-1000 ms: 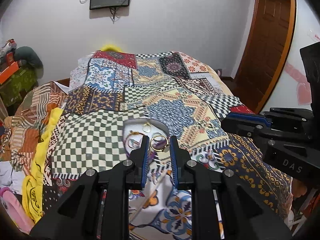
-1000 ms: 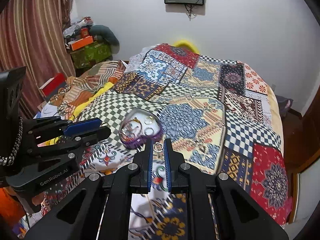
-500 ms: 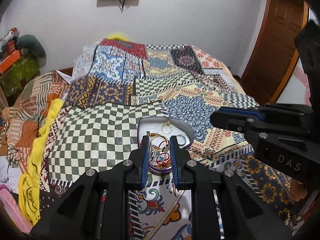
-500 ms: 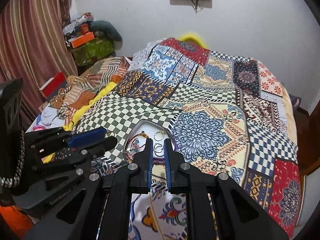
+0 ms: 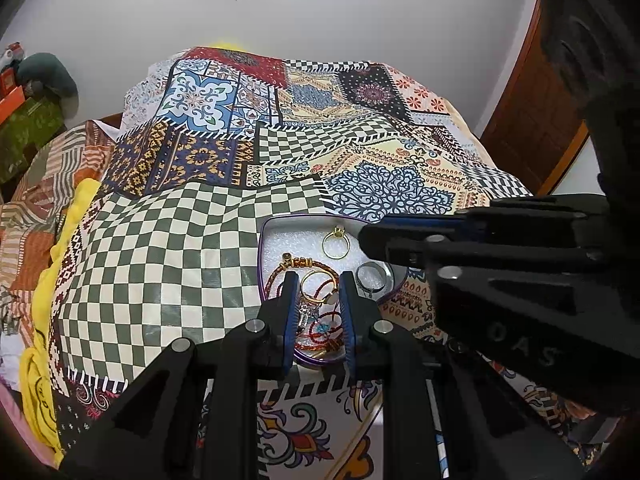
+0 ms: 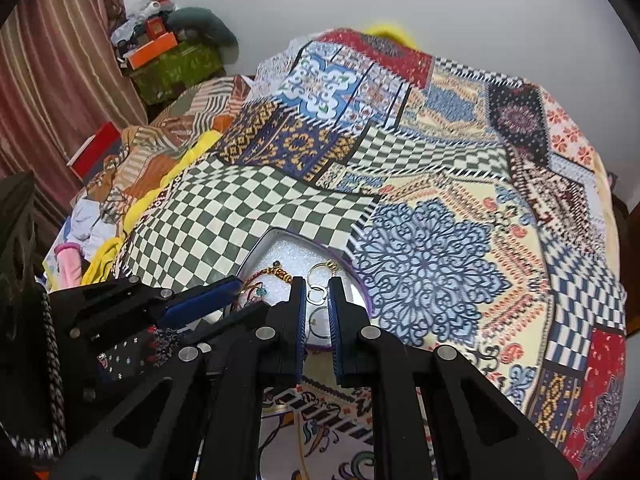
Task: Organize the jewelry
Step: 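Lower both held rings into the heart tin and open both grippers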
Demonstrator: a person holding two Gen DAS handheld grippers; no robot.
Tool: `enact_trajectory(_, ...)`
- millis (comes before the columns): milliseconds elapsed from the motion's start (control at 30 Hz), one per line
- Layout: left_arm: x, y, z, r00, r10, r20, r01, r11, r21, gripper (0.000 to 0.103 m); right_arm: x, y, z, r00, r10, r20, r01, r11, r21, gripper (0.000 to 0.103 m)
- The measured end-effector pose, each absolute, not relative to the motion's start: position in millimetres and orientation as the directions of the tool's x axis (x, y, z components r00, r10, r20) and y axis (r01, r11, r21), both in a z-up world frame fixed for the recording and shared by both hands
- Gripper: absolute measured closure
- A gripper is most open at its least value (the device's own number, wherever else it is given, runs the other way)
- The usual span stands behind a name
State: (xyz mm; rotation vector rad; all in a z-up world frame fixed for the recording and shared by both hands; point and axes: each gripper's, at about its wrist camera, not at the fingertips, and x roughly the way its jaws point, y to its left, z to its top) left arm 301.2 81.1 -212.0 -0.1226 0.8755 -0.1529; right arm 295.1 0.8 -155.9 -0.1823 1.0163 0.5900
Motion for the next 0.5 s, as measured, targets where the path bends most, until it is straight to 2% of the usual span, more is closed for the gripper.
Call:
enact_trajectory(200, 300.9, 82.2, -214.4, 0.628, -0.191, -0.754, 0.090, 0.981, -0.174, 0.084, 298.7, 1.0, -161.8, 0.373, 0.385, -0.844, -0.533, 0.834, 0.144, 0.093)
enact_trajectory(400, 297.6, 80.0, -212.8, 0.637, -0.156, -0.755, 0.090, 0.988, -0.128, 0.084, 298.7, 2.9, -163.2, 0.375, 0.369, -0.850, -0.545, 0.830, 0.120, 0.093)
enact_trajectory(500, 296.1, 80.7, -210.8, 0.636, -0.141, -0.758, 0.083, 0.990, -0.114, 0.084, 296.1, 2.1, -159.1, 0.398, 0.359, -0.844, -0.543, 0.834, 0.098, 0.088)
